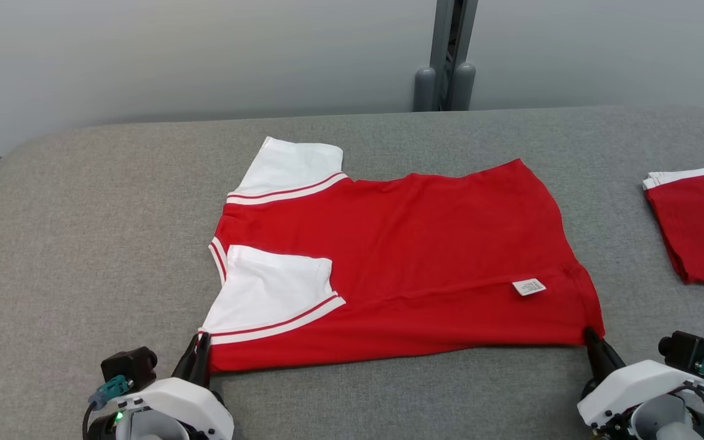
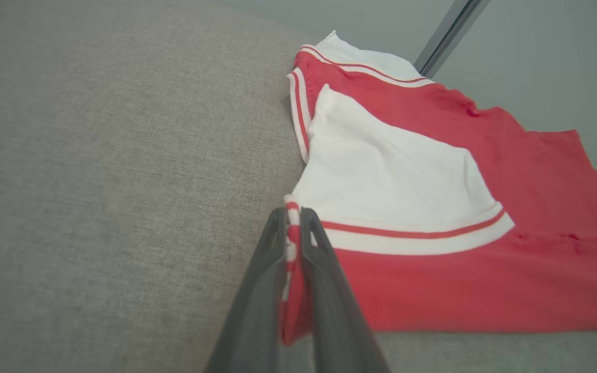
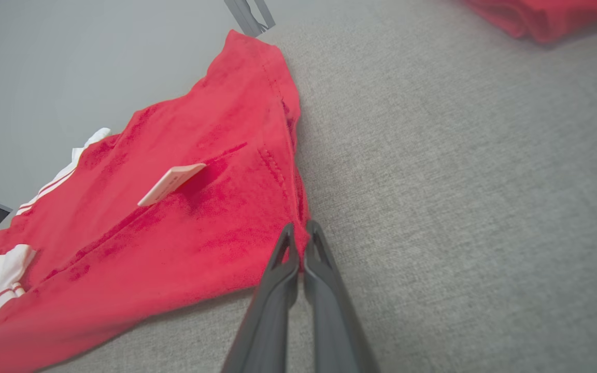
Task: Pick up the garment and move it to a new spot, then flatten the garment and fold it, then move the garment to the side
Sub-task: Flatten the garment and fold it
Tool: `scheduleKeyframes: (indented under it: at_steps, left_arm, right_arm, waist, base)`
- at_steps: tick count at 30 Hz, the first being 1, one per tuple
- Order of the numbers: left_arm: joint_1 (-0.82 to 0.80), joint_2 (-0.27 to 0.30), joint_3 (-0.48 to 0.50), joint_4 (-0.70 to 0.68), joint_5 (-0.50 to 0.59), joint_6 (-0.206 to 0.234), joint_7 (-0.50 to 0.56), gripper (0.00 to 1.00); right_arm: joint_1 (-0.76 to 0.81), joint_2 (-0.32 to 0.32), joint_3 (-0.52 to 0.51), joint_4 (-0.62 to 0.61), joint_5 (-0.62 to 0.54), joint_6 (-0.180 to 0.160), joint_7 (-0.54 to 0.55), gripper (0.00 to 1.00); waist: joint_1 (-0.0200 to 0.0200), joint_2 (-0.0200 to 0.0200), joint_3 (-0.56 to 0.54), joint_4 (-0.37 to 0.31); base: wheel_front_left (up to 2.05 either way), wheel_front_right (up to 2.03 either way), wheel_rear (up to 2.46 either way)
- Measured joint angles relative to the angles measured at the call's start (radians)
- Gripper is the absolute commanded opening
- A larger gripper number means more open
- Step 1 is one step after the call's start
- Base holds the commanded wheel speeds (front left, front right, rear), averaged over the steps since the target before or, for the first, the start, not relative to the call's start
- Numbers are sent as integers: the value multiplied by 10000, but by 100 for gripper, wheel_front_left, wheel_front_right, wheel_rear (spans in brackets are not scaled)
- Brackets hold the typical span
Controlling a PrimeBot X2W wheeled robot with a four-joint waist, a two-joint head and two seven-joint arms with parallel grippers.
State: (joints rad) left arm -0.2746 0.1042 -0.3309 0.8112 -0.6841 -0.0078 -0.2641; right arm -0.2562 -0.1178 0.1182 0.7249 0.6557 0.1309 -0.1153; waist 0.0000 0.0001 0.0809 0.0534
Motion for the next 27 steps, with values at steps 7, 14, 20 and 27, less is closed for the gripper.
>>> scheduleKeyframes:
  at_steps: [7,14,20,27]
  left_arm:
    - [565,397,-52,-669,431,180,0,0]
    - [1325,857,-107,-1561,575,443,123,0]
    - [2367,1264,-107,-2721,546,773,499,0]
    - [3521,1680,-265,-4257,593,1235,1057,0]
  right_arm:
    - [572,-128,203,-568,405,0,29,0]
    - [1327,-224,242,-1365,416,2,510,0]
    - [1966,-207,-178,-2082,176,2,1283,0]
    - [2942,54,-872,-3204,-470,2,2466,0]
  waist:
    - [0,0,-280,-230]
    - [0,0,-419,-447]
    - [0,0,-503,-575]
    - [0,0,-517,-560]
  base:
    - [0,0,0]
    - [0,0,0]
    - [0,0,0]
    - [0,0,0]
